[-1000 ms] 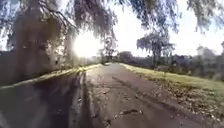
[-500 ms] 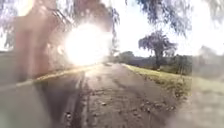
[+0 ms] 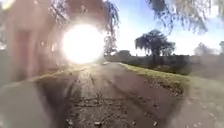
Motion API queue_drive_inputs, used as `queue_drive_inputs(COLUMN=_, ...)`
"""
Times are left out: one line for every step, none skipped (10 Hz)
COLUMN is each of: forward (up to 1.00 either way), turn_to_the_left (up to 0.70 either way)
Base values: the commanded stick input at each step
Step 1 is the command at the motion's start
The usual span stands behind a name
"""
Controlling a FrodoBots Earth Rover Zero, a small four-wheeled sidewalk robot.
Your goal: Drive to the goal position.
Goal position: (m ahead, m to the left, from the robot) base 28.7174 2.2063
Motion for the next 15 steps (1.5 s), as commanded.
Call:
queue_drive_inputs(forward=1.00, turn_to_the_left=0.00)
queue_drive_inputs(forward=1.00, turn_to_the_left=0.00)
queue_drive_inputs(forward=1.00, turn_to_the_left=0.00)
queue_drive_inputs(forward=1.00, turn_to_the_left=0.00)
queue_drive_inputs(forward=1.00, turn_to_the_left=0.00)
queue_drive_inputs(forward=1.00, turn_to_the_left=0.00)
queue_drive_inputs(forward=1.00, turn_to_the_left=0.00)
queue_drive_inputs(forward=1.00, turn_to_the_left=0.00)
queue_drive_inputs(forward=1.00, turn_to_the_left=0.00)
queue_drive_inputs(forward=1.00, turn_to_the_left=0.00)
queue_drive_inputs(forward=1.00, turn_to_the_left=0.00)
queue_drive_inputs(forward=1.00, turn_to_the_left=0.00)
queue_drive_inputs(forward=1.00, turn_to_the_left=0.00)
queue_drive_inputs(forward=1.00, turn_to_the_left=0.00)
queue_drive_inputs(forward=1.00, turn_to_the_left=0.00)
